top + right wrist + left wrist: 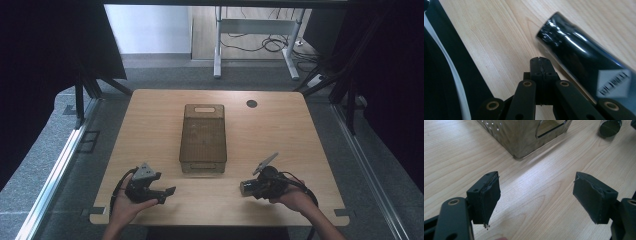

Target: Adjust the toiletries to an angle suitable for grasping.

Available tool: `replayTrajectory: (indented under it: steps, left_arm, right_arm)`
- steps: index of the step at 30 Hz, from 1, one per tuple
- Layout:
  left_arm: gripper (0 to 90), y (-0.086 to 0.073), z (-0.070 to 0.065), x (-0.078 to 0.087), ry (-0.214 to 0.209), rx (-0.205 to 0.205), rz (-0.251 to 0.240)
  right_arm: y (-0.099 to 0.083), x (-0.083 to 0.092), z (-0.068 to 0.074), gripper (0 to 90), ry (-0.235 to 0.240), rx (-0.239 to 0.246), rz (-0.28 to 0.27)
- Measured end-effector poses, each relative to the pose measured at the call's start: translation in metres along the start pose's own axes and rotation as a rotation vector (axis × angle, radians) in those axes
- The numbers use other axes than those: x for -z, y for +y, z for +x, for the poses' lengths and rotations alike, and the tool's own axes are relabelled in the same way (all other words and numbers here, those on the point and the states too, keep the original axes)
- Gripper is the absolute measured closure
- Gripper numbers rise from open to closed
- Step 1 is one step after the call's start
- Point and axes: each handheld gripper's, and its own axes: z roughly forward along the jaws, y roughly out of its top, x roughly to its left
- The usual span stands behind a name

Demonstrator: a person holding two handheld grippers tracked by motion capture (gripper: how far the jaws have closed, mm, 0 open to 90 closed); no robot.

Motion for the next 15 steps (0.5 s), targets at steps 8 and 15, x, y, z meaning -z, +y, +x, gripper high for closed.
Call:
replayTrajectory:
  steps: [8,15]
  left_arm:
    - [22.3,-0.001,0.002,0.003,0.011,0.005,-0.008]
    - [22.3,-0.002,0.001,0.004,0.015,-0.003,-0.002]
  right_arm:
    - [0.005,-0.019,0.003,90.0,0.014,0.013,0.001]
    - [0.013,-0.025,0.007,90.0,0.004,0.034,0.005]
